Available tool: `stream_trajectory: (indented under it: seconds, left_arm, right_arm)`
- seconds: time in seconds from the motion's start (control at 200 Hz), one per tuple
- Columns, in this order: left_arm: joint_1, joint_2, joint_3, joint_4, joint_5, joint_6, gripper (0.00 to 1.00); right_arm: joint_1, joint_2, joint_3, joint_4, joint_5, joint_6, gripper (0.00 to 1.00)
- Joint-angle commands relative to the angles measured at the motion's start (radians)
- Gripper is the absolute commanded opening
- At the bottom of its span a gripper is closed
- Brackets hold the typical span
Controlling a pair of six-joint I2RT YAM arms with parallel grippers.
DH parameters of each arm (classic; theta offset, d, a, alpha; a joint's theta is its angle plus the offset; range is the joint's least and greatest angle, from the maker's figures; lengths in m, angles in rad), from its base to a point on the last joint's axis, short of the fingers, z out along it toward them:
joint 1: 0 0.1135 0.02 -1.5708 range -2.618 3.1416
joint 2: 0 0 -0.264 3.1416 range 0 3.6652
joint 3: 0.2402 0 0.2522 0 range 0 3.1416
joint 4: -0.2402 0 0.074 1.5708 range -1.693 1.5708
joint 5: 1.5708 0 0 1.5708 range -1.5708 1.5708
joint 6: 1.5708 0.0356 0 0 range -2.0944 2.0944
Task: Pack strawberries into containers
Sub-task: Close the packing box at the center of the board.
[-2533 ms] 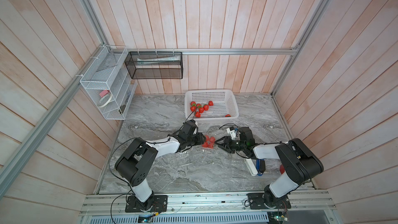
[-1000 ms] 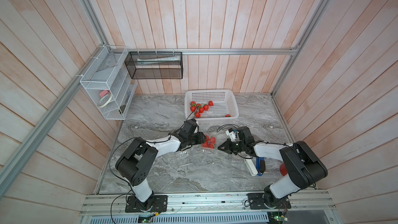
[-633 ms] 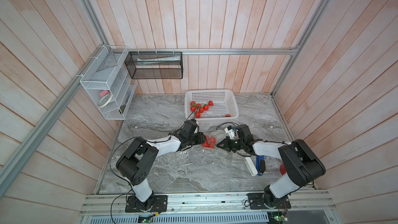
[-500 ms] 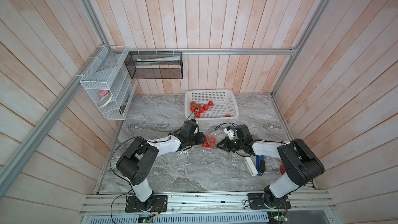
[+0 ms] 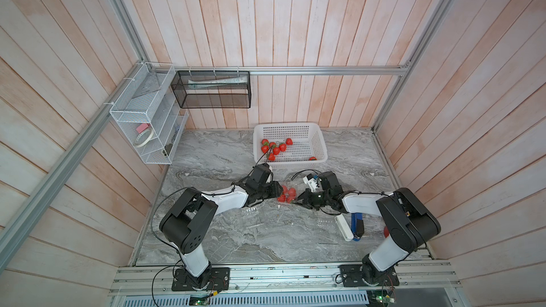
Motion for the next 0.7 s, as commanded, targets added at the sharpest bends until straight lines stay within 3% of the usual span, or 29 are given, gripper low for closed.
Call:
stream_trajectory:
  seconds: [0.0,0.325,0.695]
  left_arm:
    - [-0.004,0.006,0.01,0.001,0.013,0.013,0.46]
    - [-0.005,0.009,0.009,0.009,0.017,0.015,0.46]
    - [-0.004,0.011,0.004,0.014,0.019,0.017,0.46]
  right_arm:
    - [0.007,0.026,0.028,0.044,-0.013,0.022,0.05]
    - [0.015,0.07,0.031,0.193,-0.064,0.11,0.05]
    - [0.022,-0.063,-0.024,-0.007,0.039,0.002,0.05]
